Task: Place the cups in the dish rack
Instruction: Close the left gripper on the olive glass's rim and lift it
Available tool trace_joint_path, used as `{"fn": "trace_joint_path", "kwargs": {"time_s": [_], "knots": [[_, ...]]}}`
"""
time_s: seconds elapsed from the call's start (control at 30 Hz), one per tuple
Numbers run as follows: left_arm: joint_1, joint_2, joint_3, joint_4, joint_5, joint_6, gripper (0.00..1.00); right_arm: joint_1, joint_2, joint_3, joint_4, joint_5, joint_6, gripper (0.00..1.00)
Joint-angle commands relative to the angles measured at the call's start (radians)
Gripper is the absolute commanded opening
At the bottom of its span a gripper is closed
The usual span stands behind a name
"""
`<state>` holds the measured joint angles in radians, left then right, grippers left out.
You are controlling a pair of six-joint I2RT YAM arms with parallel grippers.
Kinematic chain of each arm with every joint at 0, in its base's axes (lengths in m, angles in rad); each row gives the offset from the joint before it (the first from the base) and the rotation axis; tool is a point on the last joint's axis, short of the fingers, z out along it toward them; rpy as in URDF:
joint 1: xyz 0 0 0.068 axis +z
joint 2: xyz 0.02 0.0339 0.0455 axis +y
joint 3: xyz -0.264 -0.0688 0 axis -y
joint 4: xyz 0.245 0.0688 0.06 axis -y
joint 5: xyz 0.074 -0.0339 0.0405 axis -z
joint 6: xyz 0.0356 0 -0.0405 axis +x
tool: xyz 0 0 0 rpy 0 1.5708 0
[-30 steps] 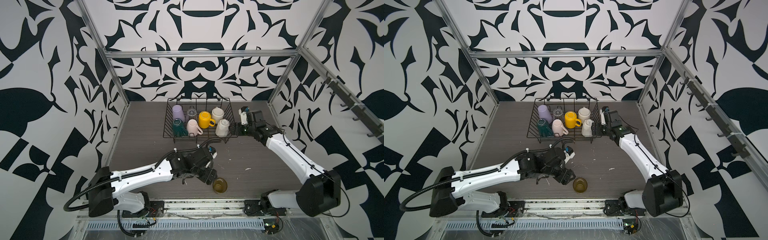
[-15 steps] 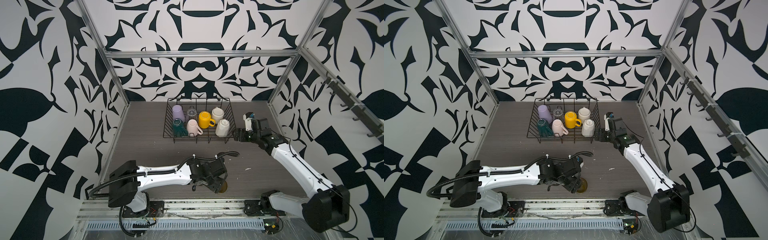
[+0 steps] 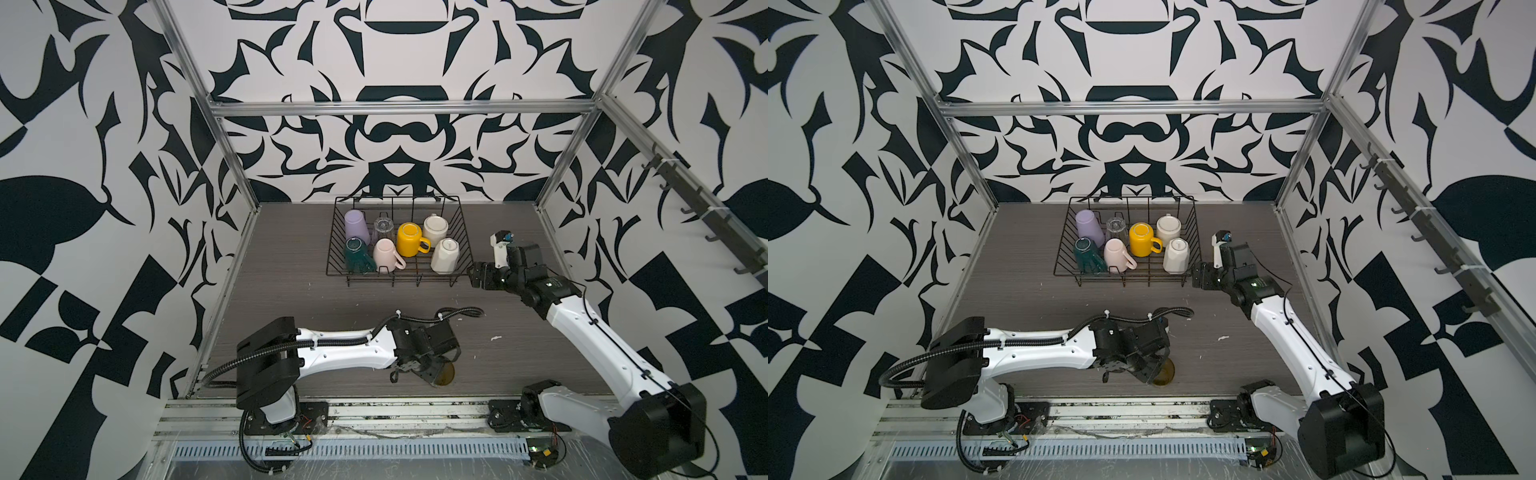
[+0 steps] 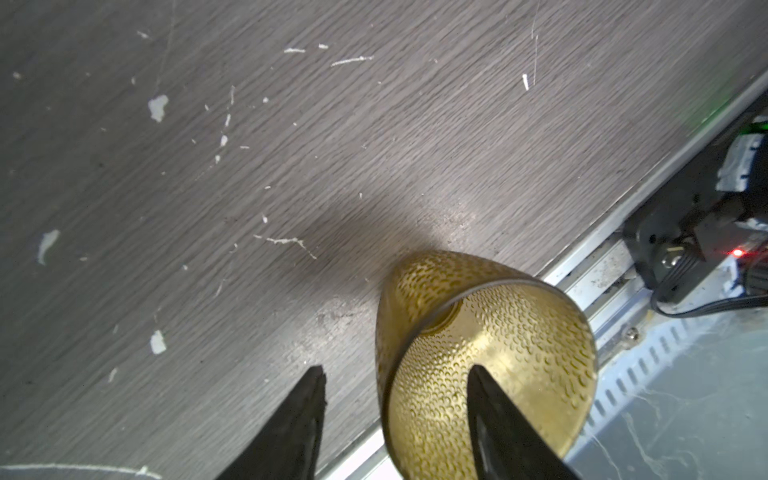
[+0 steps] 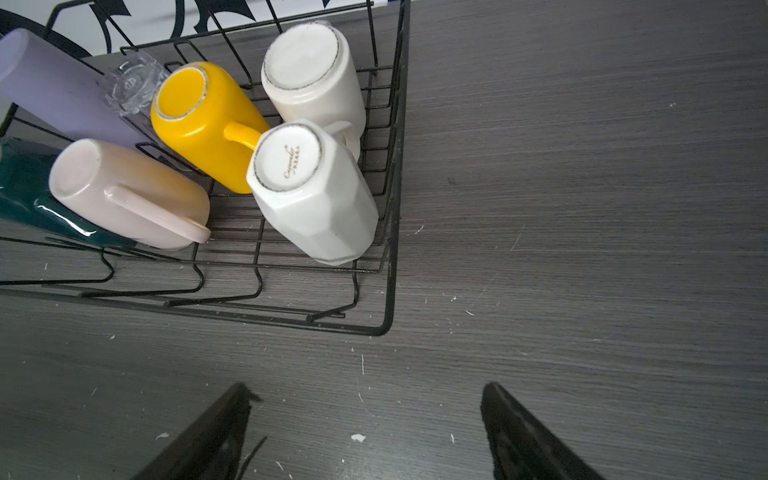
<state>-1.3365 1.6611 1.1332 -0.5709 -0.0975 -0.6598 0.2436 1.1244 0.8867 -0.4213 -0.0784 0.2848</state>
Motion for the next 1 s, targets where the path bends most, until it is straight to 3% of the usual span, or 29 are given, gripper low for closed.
{"fn": "trace_joint_path", "kwargs": {"time_s": [0.0, 0.27, 0.63, 0.8, 0.97], "knots": [[-0.004, 0.028, 0.030, -0.018, -0.013, -0.009, 0.51, -0.003, -0.023, -0.003, 0.035, -0.012, 0.011, 0.89], [-0.002, 0.036, 0.025, -0.001, -0.011, -0.007, 0.39, -0.004, -0.020, -0.008, 0.041, -0.020, 0.013, 0.89], [0.009, 0.032, 0.030, -0.001, -0.022, 0.018, 0.01, -0.007, -0.018, -0.017, 0.051, -0.030, 0.017, 0.89], [0.013, 0.015, 0.036, -0.030, -0.051, 0.026, 0.00, -0.012, -0.015, -0.015, 0.059, -0.039, 0.023, 0.89], [0.050, -0.091, -0.019, -0.022, -0.084, 0.020, 0.00, -0.022, -0.014, -0.016, 0.071, -0.047, 0.028, 0.89]]}}
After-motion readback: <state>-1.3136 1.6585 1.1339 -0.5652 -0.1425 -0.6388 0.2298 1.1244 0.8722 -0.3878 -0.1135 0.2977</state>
